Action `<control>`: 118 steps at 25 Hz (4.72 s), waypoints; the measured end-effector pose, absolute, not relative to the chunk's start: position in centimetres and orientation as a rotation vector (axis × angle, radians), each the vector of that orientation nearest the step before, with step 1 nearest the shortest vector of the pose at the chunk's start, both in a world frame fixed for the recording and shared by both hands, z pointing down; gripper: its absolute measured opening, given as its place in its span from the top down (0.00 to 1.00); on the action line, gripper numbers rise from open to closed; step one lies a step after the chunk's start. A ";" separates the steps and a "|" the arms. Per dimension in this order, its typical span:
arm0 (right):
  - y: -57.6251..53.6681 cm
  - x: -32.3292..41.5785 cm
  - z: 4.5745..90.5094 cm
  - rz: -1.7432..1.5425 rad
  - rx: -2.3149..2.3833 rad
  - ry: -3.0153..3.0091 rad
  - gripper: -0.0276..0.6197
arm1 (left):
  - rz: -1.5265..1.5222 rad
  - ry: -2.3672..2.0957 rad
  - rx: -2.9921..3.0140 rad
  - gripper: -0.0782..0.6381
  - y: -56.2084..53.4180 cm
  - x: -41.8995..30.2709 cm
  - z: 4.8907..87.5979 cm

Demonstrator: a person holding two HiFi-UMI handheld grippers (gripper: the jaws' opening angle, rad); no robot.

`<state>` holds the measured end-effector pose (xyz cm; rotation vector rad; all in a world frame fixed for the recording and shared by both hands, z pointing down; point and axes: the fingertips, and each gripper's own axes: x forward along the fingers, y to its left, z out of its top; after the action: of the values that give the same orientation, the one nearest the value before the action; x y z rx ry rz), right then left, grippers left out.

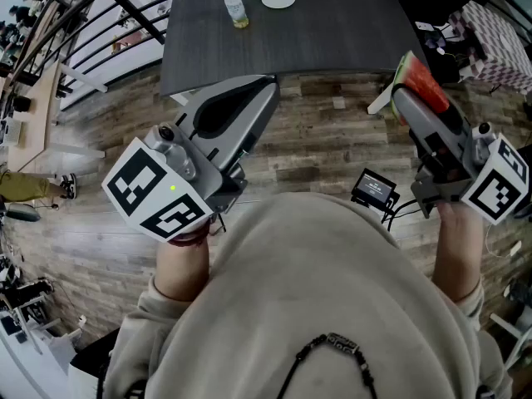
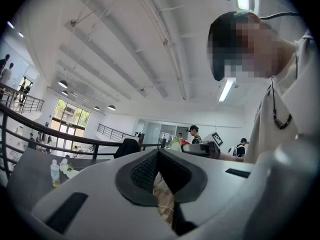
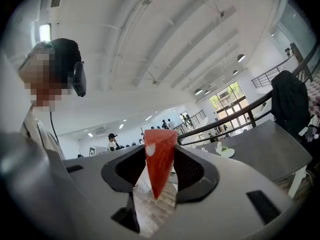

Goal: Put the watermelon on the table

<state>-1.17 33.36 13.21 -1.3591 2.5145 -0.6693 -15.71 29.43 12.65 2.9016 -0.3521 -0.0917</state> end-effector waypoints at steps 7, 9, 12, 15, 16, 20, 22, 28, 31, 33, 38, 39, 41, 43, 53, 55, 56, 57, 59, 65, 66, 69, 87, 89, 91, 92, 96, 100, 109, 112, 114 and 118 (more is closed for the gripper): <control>33.9 0.4 13.1 -0.623 -1.350 2.539 0.67 | -0.081 -0.357 2.892 0.89 29.7 -13.8 13.4; 34.3 1.2 13.4 -0.655 -1.339 2.510 0.67 | -0.070 -0.350 2.887 0.89 29.7 -13.0 13.6; 35.6 2.6 12.8 -0.650 -1.329 2.498 0.67 | -0.043 -0.310 2.896 0.89 30.5 -11.0 13.1; 36.8 4.5 12.6 -0.646 -1.357 2.474 0.67 | -0.022 -0.285 2.891 0.89 31.0 -8.9 13.1; 37.0 5.2 12.7 -0.635 -1.375 2.470 0.67 | -0.017 -0.271 2.883 0.89 31.1 -8.2 13.3; 37.9 7.8 14.3 -0.666 -1.414 2.395 0.67 | 0.012 -0.134 2.833 0.89 32.4 -5.1 14.3; 38.6 9.0 14.9 -0.696 -1.426 2.371 0.67 | 0.028 -0.095 2.815 0.89 33.1 -3.3 14.7; 39.7 11.7 16.4 -0.715 -1.444 2.360 0.67 | 0.052 -0.118 2.791 0.89 33.1 -1.0 15.9; 40.0 12.1 16.4 -0.710 -1.432 2.377 0.67 | 0.049 -0.140 2.812 0.89 33.2 -0.3 15.8; 40.2 12.3 16.4 -0.707 -1.425 2.388 0.67 | 0.064 -0.138 2.820 0.89 33.4 0.1 15.9; 39.9 13.5 16.8 -0.699 -1.444 2.398 0.67 | 0.103 -0.120 2.805 0.89 33.4 1.2 16.9; 39.8 13.7 17.0 -0.707 -1.439 2.390 0.67 | 0.114 -0.119 2.800 0.89 33.5 1.3 17.2; 39.8 14.0 17.3 -0.717 -1.427 2.379 0.67 | 0.140 -0.104 2.797 0.89 33.7 1.2 17.5; 39.7 14.0 17.3 -0.705 -1.423 2.384 0.67 | 0.157 -0.078 2.814 0.89 33.8 1.1 17.5; 39.5 15.1 15.2 -0.608 -1.472 2.392 0.67 | 0.039 -0.077 2.841 0.89 31.2 2.7 15.5; 39.5 15.5 14.9 -0.588 -1.490 2.392 0.67 | 0.041 -0.052 2.844 0.89 31.0 3.2 15.6; 39.5 15.7 14.8 -0.580 -1.500 2.385 0.67 | 0.044 -0.037 2.843 0.89 30.9 3.5 15.8; 39.4 15.8 14.7 -0.572 -1.507 2.378 0.67 | 0.048 -0.022 2.843 0.89 30.8 3.8 15.8; 39.3 16.0 14.6 -0.567 -1.514 2.367 0.67 | 0.052 0.001 2.847 0.89 30.6 4.2 15.8; 38.0 16.3 14.4 -0.563 -1.542 2.353 0.67 | 0.058 0.040 2.850 0.89 29.0 4.9 15.5; 37.8 16.2 14.4 -0.562 -1.547 2.352 0.67 | 0.056 0.044 2.848 0.89 28.7 4.8 15.6; 36.9 16.0 14.5 -0.558 -1.565 2.342 0.67 | 0.054 0.056 2.839 0.89 27.6 4.7 16.0; 26.5 12.5 12.0 -0.467 -1.703 2.337 0.67 | -0.067 0.157 2.807 0.89 15.9 2.1 16.2; 24.9 11.3 11.4 -0.465 -1.697 2.351 0.67 | -0.075 0.152 2.808 0.89 14.4 1.0 15.9; 23.3 10.0 11.2 -0.469 -1.679 2.355 0.67 | -0.071 0.141 2.820 0.89 13.0 -0.4 15.9; 22.5 9.3 11.2 -0.472 -1.666 2.359 0.67 | -0.074 0.128 2.831 0.89 12.3 -1.2 15.9; 19.3 6.5 11.6 -0.483 -1.603 2.396 0.67 | -0.155 0.032 2.873 0.89 9.6 -5.2 15.6; 16.5 3.9 12.2 -0.513 -1.534 2.428 0.67 | -0.165 -0.028 2.870 0.89 7.5 -8.4 16.5; 9.6 -0.6 11.9 -0.558 -1.402 2.550 0.67 | -0.094 -0.133 2.851 0.89 3.8 -12.8 18.6; 7.3 -1.3 12.4 -0.583 -1.353 2.580 0.67 | -0.104 -0.201 2.846 0.89 2.3 -14.0 18.9; 5.9 -1.5 12.7 -0.593 -1.314 2.608 0.67 | -0.116 -0.266 2.837 0.89 1.0 -14.8 19.1; 2.4 -0.6 13.1 -0.593 -1.246 2.646 0.67 | -0.141 -0.387 2.809 0.89 -2.0 -15.4 19.6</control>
<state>-0.61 2.40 13.14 -1.2462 2.6465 -0.5925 -15.37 -2.02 19.61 2.8088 -0.3872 -0.1412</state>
